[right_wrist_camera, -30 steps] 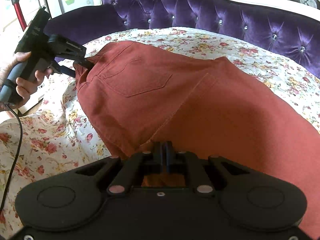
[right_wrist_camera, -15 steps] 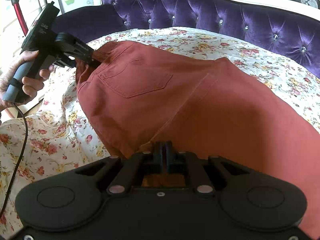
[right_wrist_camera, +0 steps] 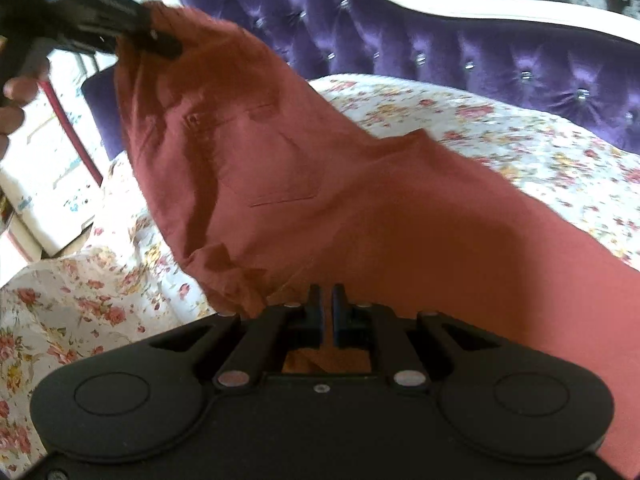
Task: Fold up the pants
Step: 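Lift the cuff end with the left gripper and fold it over the pants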
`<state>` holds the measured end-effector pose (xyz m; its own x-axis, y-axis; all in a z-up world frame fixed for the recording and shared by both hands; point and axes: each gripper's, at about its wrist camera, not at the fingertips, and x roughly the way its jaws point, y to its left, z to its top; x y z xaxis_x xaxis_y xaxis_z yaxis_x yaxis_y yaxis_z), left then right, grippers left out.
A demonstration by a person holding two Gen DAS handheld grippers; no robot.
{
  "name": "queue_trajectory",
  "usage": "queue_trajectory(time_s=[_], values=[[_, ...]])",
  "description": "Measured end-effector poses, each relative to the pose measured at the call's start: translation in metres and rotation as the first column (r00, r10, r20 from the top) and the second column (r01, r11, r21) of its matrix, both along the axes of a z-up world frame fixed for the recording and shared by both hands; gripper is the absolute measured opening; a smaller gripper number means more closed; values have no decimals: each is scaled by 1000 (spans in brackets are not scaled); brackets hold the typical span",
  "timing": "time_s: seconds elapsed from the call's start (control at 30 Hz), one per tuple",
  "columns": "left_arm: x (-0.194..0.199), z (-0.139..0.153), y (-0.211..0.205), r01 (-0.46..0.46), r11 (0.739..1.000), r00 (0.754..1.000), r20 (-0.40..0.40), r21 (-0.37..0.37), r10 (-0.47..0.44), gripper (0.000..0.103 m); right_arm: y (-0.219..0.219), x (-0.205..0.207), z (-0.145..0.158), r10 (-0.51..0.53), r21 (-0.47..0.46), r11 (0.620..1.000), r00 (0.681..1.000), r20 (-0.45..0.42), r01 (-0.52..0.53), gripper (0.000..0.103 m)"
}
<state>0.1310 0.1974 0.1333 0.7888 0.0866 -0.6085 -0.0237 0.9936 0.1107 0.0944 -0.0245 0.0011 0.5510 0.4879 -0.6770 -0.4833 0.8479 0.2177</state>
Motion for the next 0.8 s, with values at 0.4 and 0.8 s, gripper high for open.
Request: queue_trajectory(time_s=[0.4,0.8], values=[[-3,16,-64,95,995,995,20,30,-96,29,62,-7,-20,139,69,989,987,-79,-134,14],[-26,20,-98,141,987,989,24,80,-143,29,-7,-25,5,-3,158,987,1000,-21,6,15]])
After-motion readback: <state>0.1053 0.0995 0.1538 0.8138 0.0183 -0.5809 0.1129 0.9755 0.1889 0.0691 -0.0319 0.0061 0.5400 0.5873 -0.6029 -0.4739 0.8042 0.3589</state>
